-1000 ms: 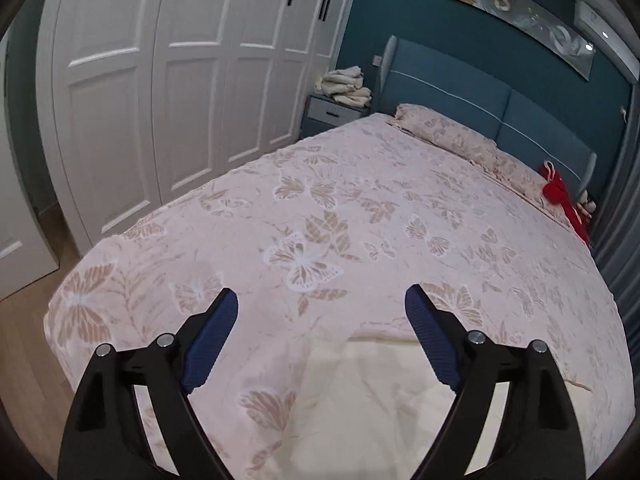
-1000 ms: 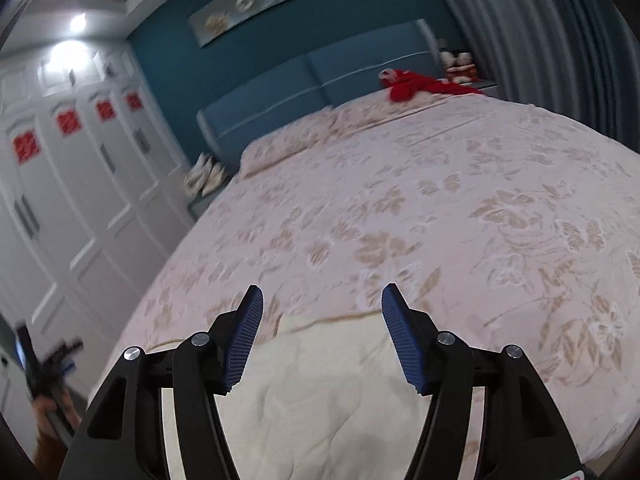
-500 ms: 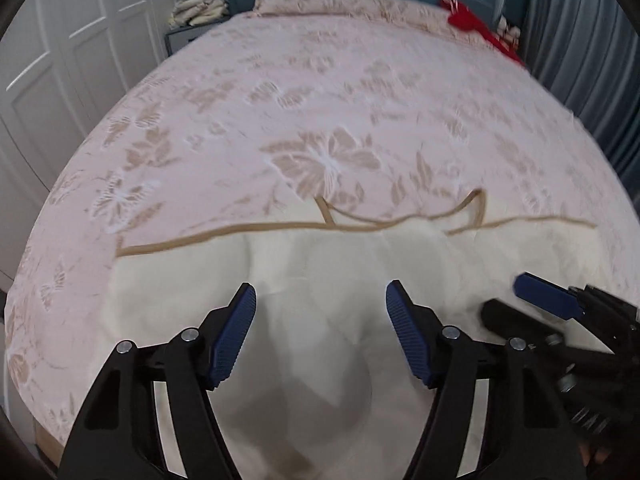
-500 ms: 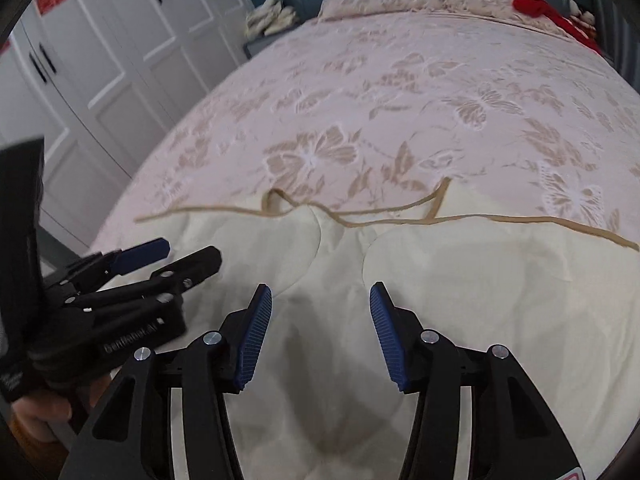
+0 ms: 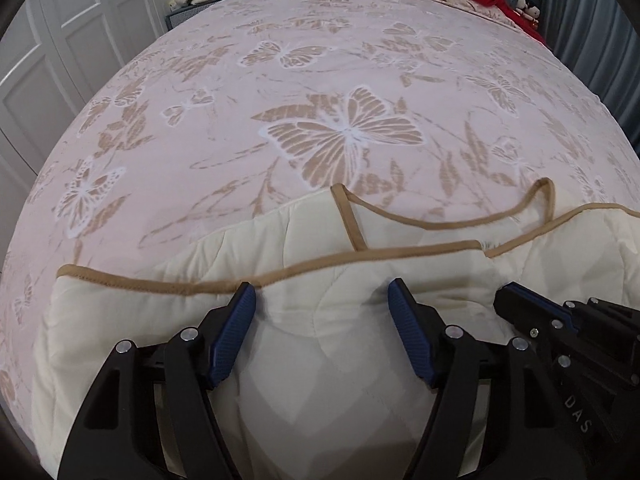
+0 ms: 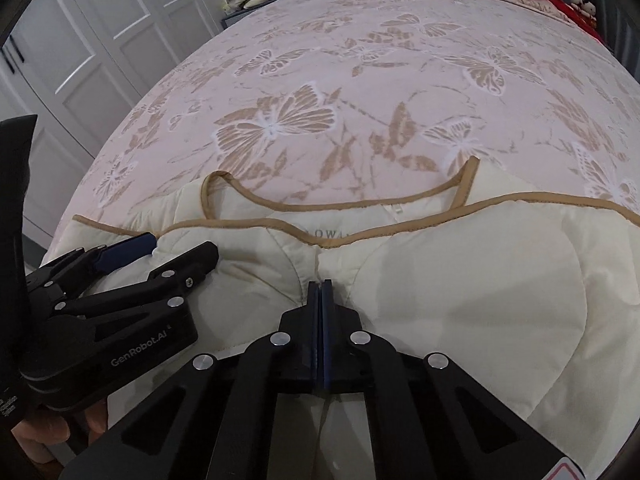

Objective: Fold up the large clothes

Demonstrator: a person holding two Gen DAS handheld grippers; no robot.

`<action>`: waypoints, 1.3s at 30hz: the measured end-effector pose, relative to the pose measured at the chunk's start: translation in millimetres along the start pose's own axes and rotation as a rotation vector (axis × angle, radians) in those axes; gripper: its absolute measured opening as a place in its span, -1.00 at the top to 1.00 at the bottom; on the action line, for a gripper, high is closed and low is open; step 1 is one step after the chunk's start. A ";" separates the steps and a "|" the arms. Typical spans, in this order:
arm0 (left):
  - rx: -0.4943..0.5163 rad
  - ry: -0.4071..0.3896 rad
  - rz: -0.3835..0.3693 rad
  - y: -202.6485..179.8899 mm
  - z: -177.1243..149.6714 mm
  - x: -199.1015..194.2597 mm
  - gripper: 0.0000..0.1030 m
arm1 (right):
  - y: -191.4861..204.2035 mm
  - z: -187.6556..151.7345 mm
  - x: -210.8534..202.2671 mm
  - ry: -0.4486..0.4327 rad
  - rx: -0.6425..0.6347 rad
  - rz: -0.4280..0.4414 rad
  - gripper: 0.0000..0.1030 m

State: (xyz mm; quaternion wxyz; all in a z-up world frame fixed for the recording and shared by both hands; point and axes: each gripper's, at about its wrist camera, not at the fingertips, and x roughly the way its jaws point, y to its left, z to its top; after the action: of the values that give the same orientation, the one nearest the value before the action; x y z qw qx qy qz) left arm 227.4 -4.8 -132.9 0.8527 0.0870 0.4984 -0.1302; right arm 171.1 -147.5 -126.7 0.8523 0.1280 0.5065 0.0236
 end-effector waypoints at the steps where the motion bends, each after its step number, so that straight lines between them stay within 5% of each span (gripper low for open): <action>1: 0.001 -0.003 0.004 -0.7 0.7 3.7 -0.30 | -1.2 1.4 2.7 -0.002 0.004 0.003 1.00; 39: 0.015 -0.096 0.097 -15.0 7.0 33.1 -0.37 | -6.1 11.0 34.5 -0.064 0.020 -0.016 1.00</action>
State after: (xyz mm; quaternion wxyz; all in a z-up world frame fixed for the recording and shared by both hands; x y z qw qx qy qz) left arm 244.0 -25.5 -158.7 0.8802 0.1111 0.4513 -0.0965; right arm 196.9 -149.7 -152.7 0.8669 0.1331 0.4803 0.0078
